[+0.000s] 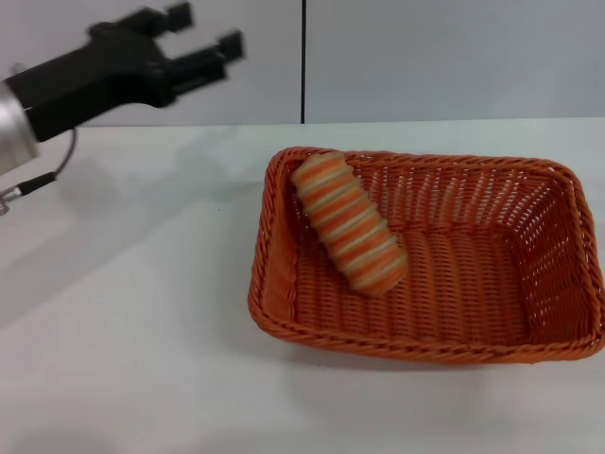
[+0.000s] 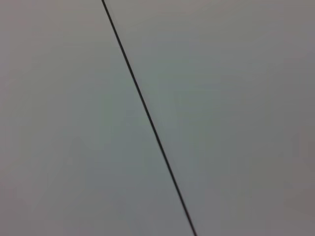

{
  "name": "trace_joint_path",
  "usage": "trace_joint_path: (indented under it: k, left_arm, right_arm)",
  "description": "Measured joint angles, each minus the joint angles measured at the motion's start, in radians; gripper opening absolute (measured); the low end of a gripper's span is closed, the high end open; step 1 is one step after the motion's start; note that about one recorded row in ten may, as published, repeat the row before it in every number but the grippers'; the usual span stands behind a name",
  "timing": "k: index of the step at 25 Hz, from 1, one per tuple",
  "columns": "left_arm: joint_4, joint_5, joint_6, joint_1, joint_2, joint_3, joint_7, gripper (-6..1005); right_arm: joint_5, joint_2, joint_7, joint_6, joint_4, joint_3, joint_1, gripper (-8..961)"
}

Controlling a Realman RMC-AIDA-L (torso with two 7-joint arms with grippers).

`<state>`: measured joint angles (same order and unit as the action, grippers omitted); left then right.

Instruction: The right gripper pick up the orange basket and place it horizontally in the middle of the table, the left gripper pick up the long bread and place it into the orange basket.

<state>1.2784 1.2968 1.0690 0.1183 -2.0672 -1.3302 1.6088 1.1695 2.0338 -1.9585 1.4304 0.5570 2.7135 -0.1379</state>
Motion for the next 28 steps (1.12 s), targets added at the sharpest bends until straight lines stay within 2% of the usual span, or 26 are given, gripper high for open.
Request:
trace_joint_path:
  k: [1, 2, 3, 5, 9, 10, 11, 12, 13, 14, 18, 23, 28]
  left_arm:
    - [0.000, 0.000, 0.000, 0.000, 0.000, 0.000, 0.000, 798]
    - [-0.069, -0.087, 0.016, -0.002, 0.000, 0.003, -0.096, 797]
    - [-0.230, -0.272, 0.075, -0.002, 0.002, 0.015, -0.305, 797]
    - [-0.371, -0.385, 0.150, 0.002, 0.002, 0.040, -0.466, 797]
    - [-0.371, -0.385, 0.150, 0.002, 0.002, 0.040, -0.466, 795]
    - [-0.543, -0.508, 0.259, 0.005, 0.000, 0.074, -0.637, 795]
    - [-0.543, -0.508, 0.259, 0.005, 0.000, 0.074, -0.637, 794]
    - [-0.696, -0.634, 0.357, 0.006, -0.003, 0.077, -0.799, 793]
    - [-0.696, -0.634, 0.357, 0.006, -0.003, 0.077, -0.799, 792]
    - [-0.855, -0.723, 0.440, 0.019, -0.005, 0.073, -0.936, 791]
    - [-1.058, -0.786, 0.535, 0.048, -0.009, 0.078, -1.077, 792]
    - [-1.174, -0.848, 0.605, 0.056, -0.011, 0.082, -1.141, 792]
    - [-1.185, -0.868, 0.612, 0.050, -0.009, 0.085, -1.146, 792]
  right_arm:
    - [-0.002, 0.000, -0.013, -0.009, -0.006, 0.002, -0.005, 591]
    - [-0.003, 0.000, -0.028, -0.019, -0.012, 0.006, -0.012, 591]
    - [-0.004, 0.000, -0.045, -0.026, -0.017, 0.008, -0.018, 591]
    - [-0.006, 0.003, -0.084, -0.042, -0.025, 0.016, -0.031, 592]
    - [-0.010, 0.014, -0.180, -0.055, -0.055, 0.075, -0.060, 591]
    - [-0.010, 0.017, -0.212, -0.054, -0.069, 0.101, -0.069, 590]
    - [-0.011, 0.020, -0.245, -0.051, -0.085, 0.126, -0.078, 590]
    - [-0.016, 0.018, -0.275, -0.047, -0.106, 0.146, -0.086, 589]
    - [-0.026, 0.011, -0.298, -0.046, -0.129, 0.158, -0.093, 589]
    - [-0.036, 0.005, -0.316, -0.046, -0.148, 0.164, -0.100, 589]
    - [-0.070, -0.014, -0.356, -0.062, -0.181, 0.165, -0.114, 590]
    - [-0.096, -0.015, -0.360, -0.066, -0.191, 0.165, -0.122, 592]
    - [-0.167, -0.011, -0.425, -0.077, -0.243, 0.166, -0.152, 590]
